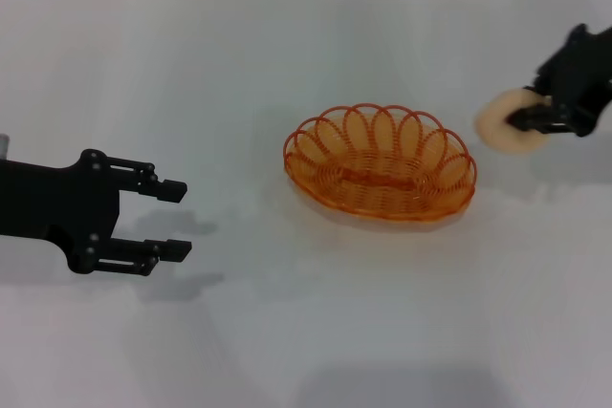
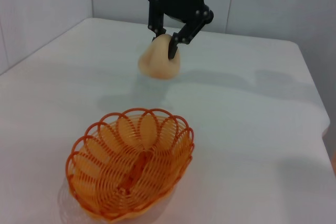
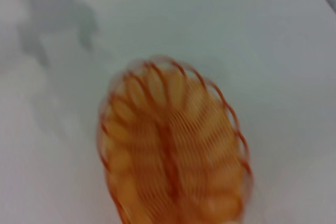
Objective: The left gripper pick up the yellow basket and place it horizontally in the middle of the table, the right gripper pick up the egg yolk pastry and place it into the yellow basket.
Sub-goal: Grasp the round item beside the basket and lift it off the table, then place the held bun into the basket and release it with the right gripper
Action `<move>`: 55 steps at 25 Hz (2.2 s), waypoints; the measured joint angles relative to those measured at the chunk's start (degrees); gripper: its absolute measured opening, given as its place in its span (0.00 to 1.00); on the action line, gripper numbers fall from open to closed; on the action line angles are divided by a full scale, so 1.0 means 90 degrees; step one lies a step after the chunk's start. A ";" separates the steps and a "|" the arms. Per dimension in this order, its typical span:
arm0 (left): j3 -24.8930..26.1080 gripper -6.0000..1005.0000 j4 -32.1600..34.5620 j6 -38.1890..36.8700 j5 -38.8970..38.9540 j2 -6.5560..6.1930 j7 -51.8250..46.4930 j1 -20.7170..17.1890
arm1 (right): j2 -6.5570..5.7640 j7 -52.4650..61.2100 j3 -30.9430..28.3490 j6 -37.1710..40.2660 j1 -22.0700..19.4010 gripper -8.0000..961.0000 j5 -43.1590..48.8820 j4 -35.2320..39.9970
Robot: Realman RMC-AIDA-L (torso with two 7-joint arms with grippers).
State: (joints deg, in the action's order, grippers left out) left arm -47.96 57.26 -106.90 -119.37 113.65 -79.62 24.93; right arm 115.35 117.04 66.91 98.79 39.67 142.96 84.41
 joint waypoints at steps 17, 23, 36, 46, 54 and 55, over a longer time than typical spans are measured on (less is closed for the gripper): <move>-0.0081 0.64 0.0423 -0.0206 -0.0315 0.0166 -0.0248 -0.0071 | 0.0068 0.0049 0.1493 -0.1408 0.0420 0.12 -0.1037 -0.0974; -0.0062 0.64 0.0658 -0.0214 -0.0309 0.0206 -0.0302 -0.0221 | 0.0065 0.0040 0.1557 -0.1708 0.0394 0.09 -0.1274 -0.1084; -0.0034 0.64 0.1290 -0.0155 -0.0320 0.0388 -0.0421 -0.0546 | 0.0064 0.0019 0.1900 -0.2225 0.0637 0.06 -0.1444 -0.1739; -0.0022 0.64 0.1281 -0.0080 -0.0321 0.0379 -0.0421 -0.0560 | 0.0043 0.0032 0.1912 -0.2243 0.0643 0.26 -0.1416 -0.1795; 0.0143 0.64 0.1262 -0.0045 -0.0321 0.0368 -0.0389 -0.0566 | 0.0004 0.0014 0.1502 -0.1967 0.0270 0.50 -0.1432 -0.1288; 0.0204 0.64 0.1219 -0.0037 -0.0320 0.0363 -0.0362 -0.0558 | 0.0001 -0.0006 0.1316 -0.1884 0.0137 0.54 -0.1449 -0.1132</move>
State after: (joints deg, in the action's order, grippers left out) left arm -46.12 68.23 -107.23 -122.25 116.91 -82.88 19.91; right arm 115.36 116.99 78.76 81.83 40.91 129.91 74.22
